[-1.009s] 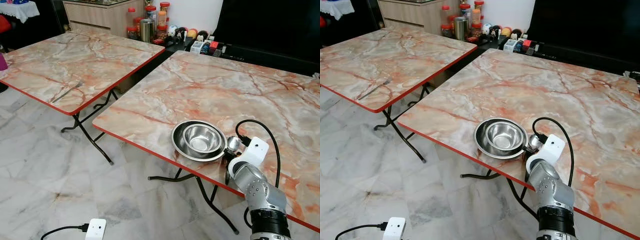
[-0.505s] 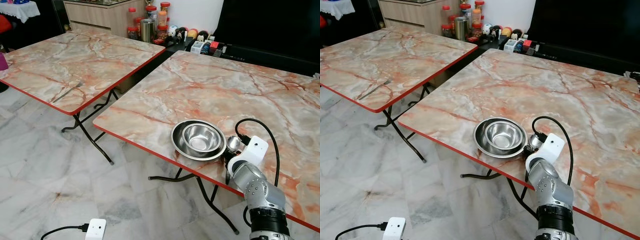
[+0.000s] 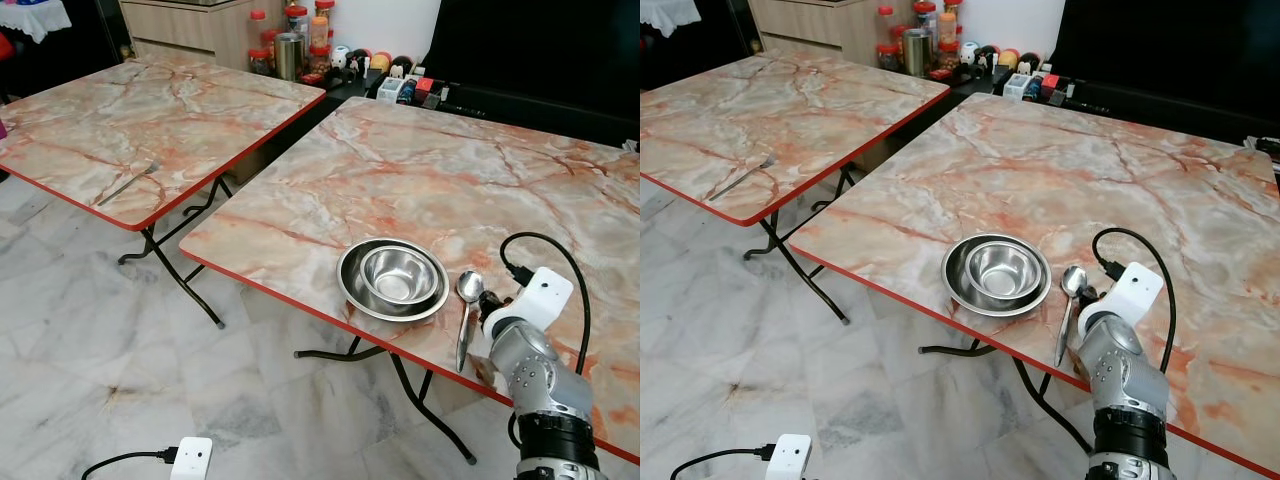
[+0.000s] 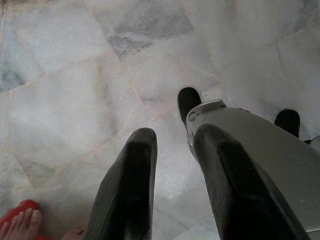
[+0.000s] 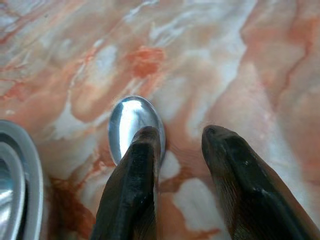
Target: Setting the table
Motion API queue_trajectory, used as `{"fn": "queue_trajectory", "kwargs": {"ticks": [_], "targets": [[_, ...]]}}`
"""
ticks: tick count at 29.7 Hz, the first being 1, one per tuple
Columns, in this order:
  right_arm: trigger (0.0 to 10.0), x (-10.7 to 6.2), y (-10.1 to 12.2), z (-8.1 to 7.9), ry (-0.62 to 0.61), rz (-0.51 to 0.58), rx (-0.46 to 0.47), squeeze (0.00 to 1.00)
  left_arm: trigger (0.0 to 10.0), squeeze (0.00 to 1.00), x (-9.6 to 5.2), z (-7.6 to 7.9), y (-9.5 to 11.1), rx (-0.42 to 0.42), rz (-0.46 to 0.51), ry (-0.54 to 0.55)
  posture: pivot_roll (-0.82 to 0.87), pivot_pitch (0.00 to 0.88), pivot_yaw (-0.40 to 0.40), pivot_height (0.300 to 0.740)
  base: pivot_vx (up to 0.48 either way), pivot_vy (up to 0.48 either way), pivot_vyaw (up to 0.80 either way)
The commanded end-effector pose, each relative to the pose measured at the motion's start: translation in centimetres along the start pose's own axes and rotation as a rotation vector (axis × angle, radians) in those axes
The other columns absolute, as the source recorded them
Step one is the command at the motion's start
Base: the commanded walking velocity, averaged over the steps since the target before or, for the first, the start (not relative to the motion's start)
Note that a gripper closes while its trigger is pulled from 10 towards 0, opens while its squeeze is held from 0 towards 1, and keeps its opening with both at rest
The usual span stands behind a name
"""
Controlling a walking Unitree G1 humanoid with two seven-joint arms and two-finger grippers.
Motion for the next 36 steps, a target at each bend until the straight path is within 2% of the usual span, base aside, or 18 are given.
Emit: {"fn": "queue_trajectory", "kwargs": {"ticks": [1,7,11,14,15,17,24,28,33,36], "targets": [[10.0,-0.1,1.0,-0.1,0.004,0.029,0.016,0.0,10.0,0.0,0.0,-0.1,0.1,0.003,0.0,0.003,-0.01,0.006,-0.02,0.736,0.0,0.0,0.0],[10.0,-0.1,1.2,0.2,-0.008,0.042,0.012,0.0,10.0,0.0,0.0,-0.2,0.1,0.003,0.0,0.004,-0.01,0.006,-0.02,0.736,0.0,0.0,0.0],[10.0,-0.2,2.3,1.4,-0.053,0.102,-0.029,0.0,10.0,0.0,0.0,-0.1,0.1,0.003,0.0,0.005,-0.01,0.007,-0.021,0.736,0.0,0.0,0.0],[10.0,-0.5,3.9,2.2,-0.069,0.191,-0.068,0.0,10.0,0.0,0.0,-0.1,0.1,0.004,0.001,0.004,-0.01,0.007,-0.021,0.736,0.0,0.0,0.0],[10.0,-0.9,5.1,2.3,-0.05,0.276,-0.074,0.0,10.0,0.0,0.0,-0.1,0.2,0.003,0.007,0.003,-0.01,0.004,-0.022,0.736,0.0,0.0,0.0],[10.0,-1.2,5.8,2.2,-0.032,0.327,-0.069,0.0,10.0,0.0,0.0,-0.1,0.3,0.001,0.011,0.003,-0.01,0.001,-0.022,0.736,0.0,0.0,0.0],[10.0,-1.1,5.1,3.0,-0.04,0.384,-0.152,0.0,10.0,0.0,0.0,-0.1,0.5,-0.023,0.034,0.003,-0.01,0.0,-0.019,0.736,0.0,0.0,0.0],[10.0,-0.6,3.7,3.5,-0.049,0.389,-0.212,0.0,10.0,0.0,-0.1,-0.2,0.8,-0.041,0.059,0.004,0.0,0.0,-0.018,0.736,0.0,0.0,0.0],[10.0,-0.4,2.6,4.6,-0.072,0.404,-0.229,0.0,10.0,0.0,-0.1,-0.3,1.0,-0.046,0.08,0.011,0.0,0.0,-0.016,0.736,0.0,0.0,0.0],[10.0,-0.6,3.3,5.1,-0.09,0.441,-0.232,0.0,10.0,0.0,-0.2,-0.4,0.9,-0.061,0.087,0.011,0.0,0.0,-0.013,0.736,0.0,0.0,0.0]]}}
Point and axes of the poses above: a point about 5 cm out from each wrist's last joint towards the gripper, its own x axis pointing out of the wrist towards the gripper, its own y axis along the axis of the wrist's last joint, z = x × y, the point moved 6 cm from there along x, pointing out of the wrist towards the gripper, and after that the axes turned 12 degrees about -x, right-handed, at the moved point
